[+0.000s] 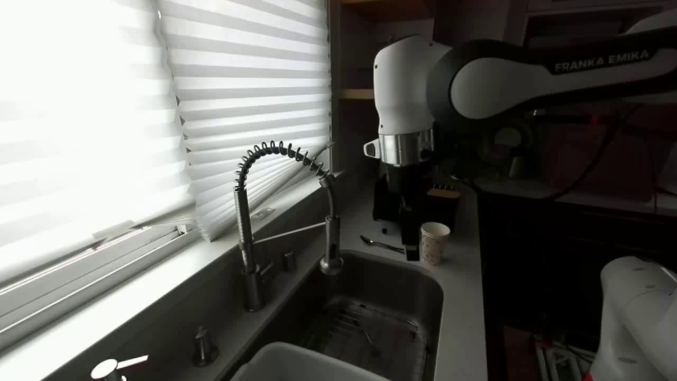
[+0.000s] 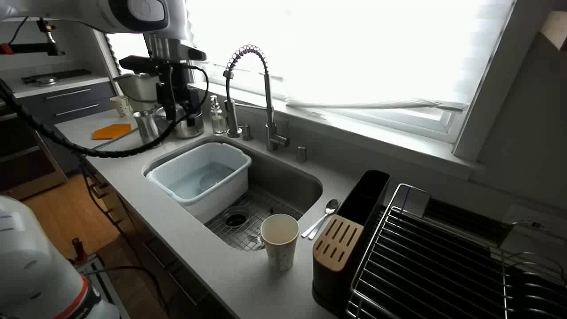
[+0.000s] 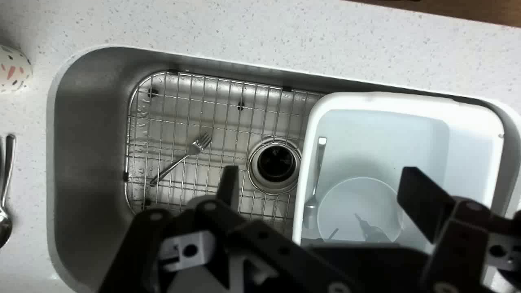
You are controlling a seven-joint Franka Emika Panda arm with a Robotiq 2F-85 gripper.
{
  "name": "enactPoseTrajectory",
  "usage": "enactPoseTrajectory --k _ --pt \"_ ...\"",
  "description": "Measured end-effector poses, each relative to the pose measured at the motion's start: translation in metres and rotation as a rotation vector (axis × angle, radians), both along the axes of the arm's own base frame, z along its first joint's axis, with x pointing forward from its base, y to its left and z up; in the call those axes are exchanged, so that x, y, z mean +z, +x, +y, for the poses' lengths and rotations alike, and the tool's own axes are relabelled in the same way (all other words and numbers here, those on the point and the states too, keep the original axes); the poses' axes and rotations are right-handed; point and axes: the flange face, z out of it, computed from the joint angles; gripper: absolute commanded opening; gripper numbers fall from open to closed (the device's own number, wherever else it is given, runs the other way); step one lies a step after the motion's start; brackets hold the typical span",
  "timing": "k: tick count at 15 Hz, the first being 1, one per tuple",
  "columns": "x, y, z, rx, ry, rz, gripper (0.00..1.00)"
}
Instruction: Unstack the cups, then stack the cups back together
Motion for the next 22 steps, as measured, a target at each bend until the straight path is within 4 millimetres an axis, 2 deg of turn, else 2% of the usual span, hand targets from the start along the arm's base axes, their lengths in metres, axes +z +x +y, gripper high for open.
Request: enactPoseTrajectory --k 9,12,13,15,18,22 --pt "0.000 0.000 0.000 0.000 0.000 0.000 1.00" --pt "-0.007 0.000 -0.013 -0.026 -0.002 0.024 1.00" --pt "-0.012 -0.001 -0.025 -0.049 -0.003 0.047 1.00" --pt "-0.024 -0.002 -0.061 -0.115 -0.018 0.077 1.00" --pt "-0.046 -0.011 -0.133 -0.236 -0.065 0.107 1.00" --pt "-0.067 -0.026 -0.225 -0.315 -0.131 0.006 1.00"
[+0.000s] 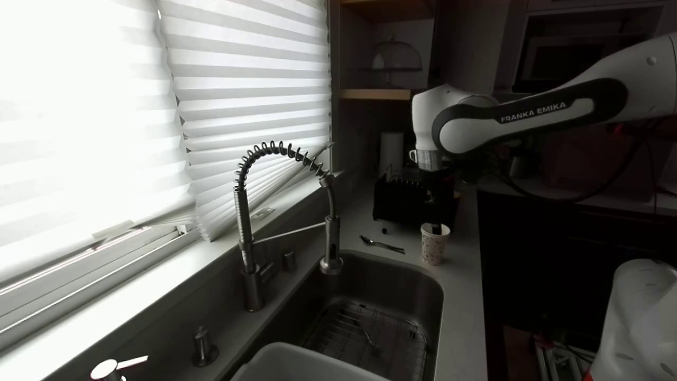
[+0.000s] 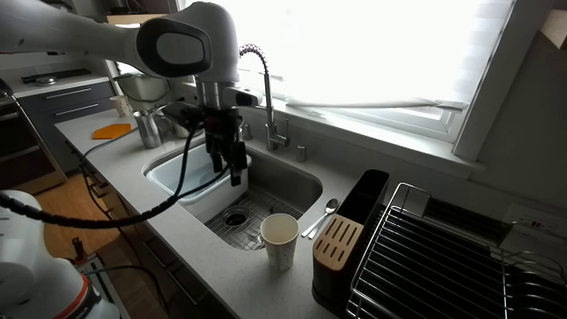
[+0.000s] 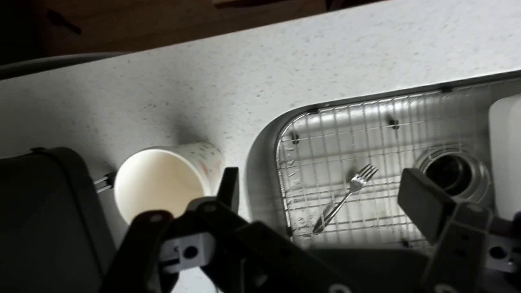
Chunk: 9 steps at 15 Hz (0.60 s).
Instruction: Unstack the cups, then stack the cups back together
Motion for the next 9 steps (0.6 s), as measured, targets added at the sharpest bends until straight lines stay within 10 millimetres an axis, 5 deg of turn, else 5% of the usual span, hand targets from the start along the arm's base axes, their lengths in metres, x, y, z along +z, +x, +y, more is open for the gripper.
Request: enactPoseTrajectory --k 5,9 --pt "-0.021 -0.022 -0.072 -0.041 -0.017 -0.209 1.00" --pt "-0.016 -0.029 -0.082 -0.077 -0.007 -0.264 1.00"
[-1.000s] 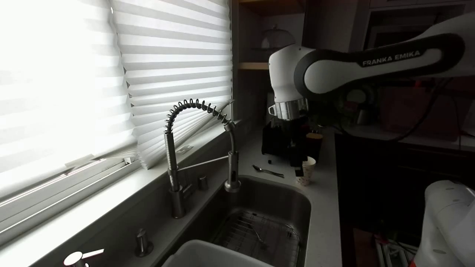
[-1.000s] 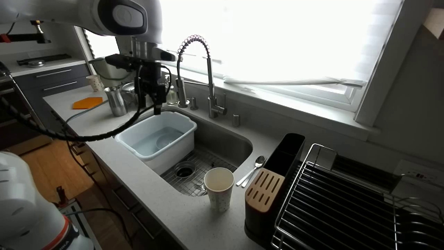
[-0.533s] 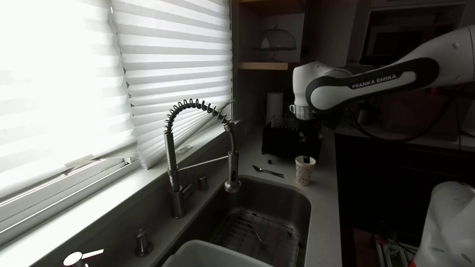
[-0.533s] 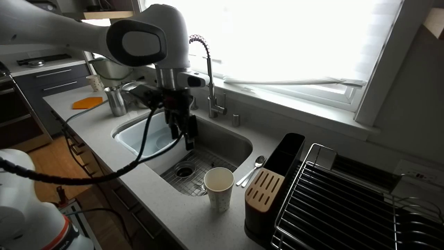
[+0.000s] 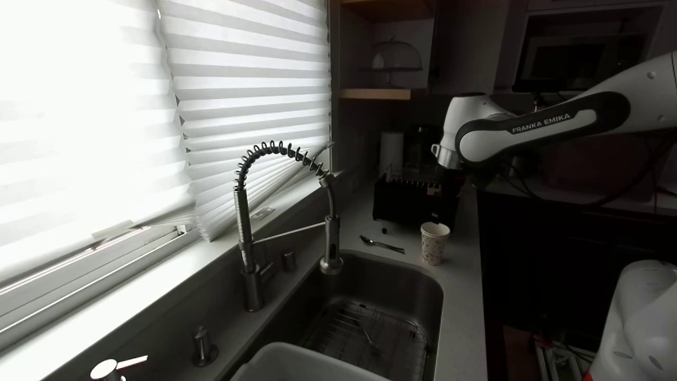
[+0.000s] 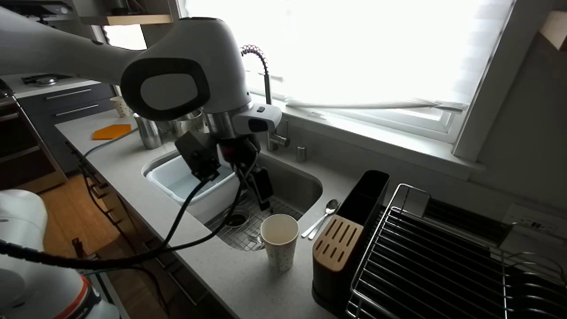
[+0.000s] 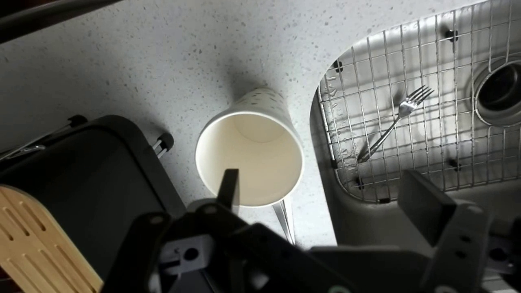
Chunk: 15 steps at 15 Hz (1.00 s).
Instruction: Unstack the cups, then stack the cups back together
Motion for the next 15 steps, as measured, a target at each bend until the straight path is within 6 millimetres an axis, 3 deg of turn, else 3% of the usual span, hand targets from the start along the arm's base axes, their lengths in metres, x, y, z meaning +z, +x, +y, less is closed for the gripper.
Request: enactPoseTrajectory --k 8,15 --pt "-0.001 0.000 -0.001 0.066 -0.004 0.010 1.00" --pt "-0.018 -0.010 -0.017 0.233 0.019 0.052 1.00"
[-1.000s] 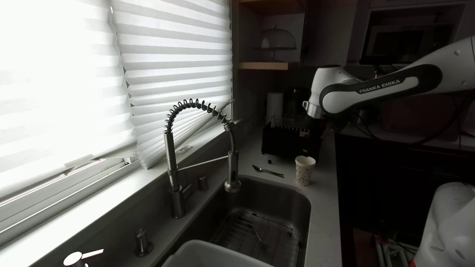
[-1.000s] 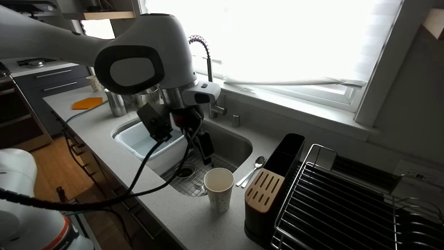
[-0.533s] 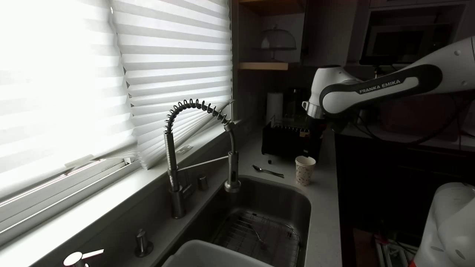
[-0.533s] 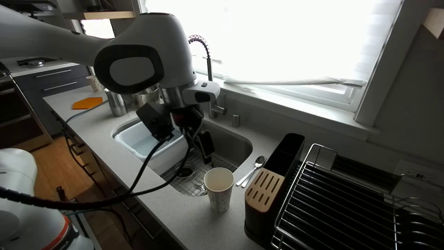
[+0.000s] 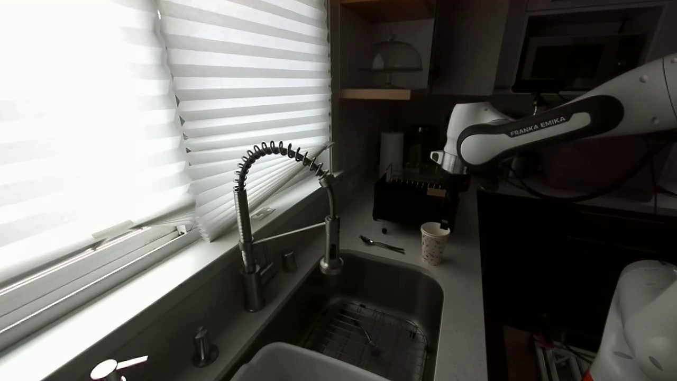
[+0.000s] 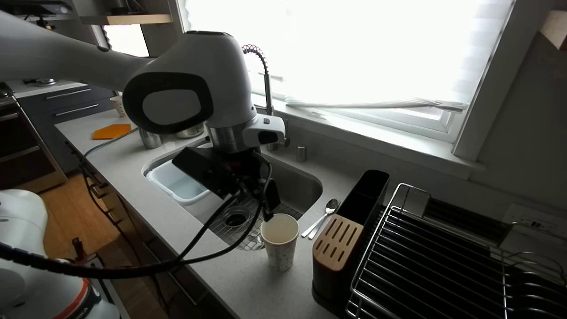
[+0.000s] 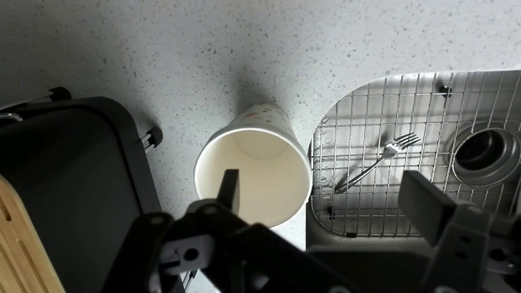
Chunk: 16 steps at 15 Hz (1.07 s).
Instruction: Unstack the cups, then stack the cups back together
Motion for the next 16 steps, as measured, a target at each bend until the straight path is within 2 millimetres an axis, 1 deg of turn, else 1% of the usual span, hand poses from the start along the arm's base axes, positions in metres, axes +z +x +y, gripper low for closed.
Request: enactPoseTrajectory --k 5,13,14,15,16 --pt "-0.013 -0.002 -0.004 0.075 0.007 0.021 1.00" --pt "-0.030 0.003 -0.009 0.151 -0.007 -0.026 1.00" --pt "-0.032 0.004 -0.010 0.154 -0.004 -0.033 0.98" --pt "-0.034 0.004 -0.010 0.155 0.001 -0.038 0.79" --pt "-0.036 0.005 -0.010 0.158 0.005 -0.043 0.73"
